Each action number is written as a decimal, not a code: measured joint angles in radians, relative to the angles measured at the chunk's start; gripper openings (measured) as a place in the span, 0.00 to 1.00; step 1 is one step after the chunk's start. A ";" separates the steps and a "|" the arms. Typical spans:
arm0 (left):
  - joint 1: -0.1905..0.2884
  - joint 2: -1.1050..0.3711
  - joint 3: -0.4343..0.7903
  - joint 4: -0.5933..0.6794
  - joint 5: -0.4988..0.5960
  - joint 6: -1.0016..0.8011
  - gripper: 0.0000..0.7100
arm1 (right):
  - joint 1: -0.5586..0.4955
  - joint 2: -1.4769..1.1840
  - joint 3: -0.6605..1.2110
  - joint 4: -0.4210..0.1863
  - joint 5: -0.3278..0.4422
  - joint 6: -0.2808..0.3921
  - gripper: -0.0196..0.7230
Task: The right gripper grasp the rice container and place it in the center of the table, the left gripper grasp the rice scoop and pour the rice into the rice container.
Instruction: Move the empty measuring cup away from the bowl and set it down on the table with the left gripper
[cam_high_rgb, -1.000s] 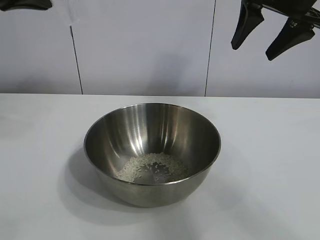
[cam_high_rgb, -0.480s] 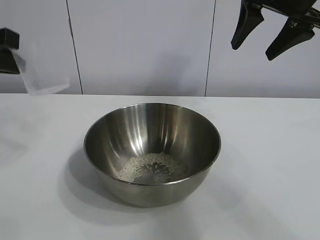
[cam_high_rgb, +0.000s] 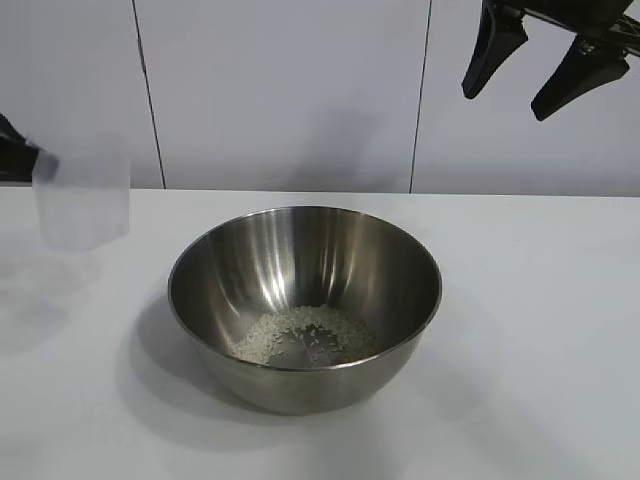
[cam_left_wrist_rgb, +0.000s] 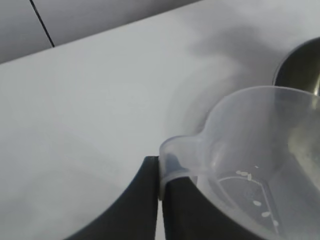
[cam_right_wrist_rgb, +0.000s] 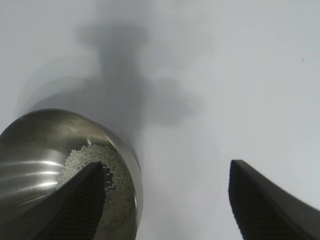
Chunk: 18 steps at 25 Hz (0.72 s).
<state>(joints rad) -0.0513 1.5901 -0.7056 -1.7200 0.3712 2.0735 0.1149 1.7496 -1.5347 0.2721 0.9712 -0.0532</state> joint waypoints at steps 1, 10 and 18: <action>0.000 0.022 -0.002 0.000 0.003 0.012 0.01 | 0.000 0.000 0.000 0.000 0.000 0.000 0.68; 0.000 0.171 -0.070 0.000 0.015 0.123 0.01 | 0.000 0.000 0.000 0.000 0.001 0.000 0.68; 0.000 0.250 -0.106 0.000 0.014 0.214 0.01 | 0.000 0.000 0.000 0.000 0.001 0.000 0.68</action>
<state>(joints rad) -0.0513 1.8399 -0.8119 -1.7200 0.3856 2.2876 0.1149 1.7496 -1.5347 0.2721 0.9722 -0.0532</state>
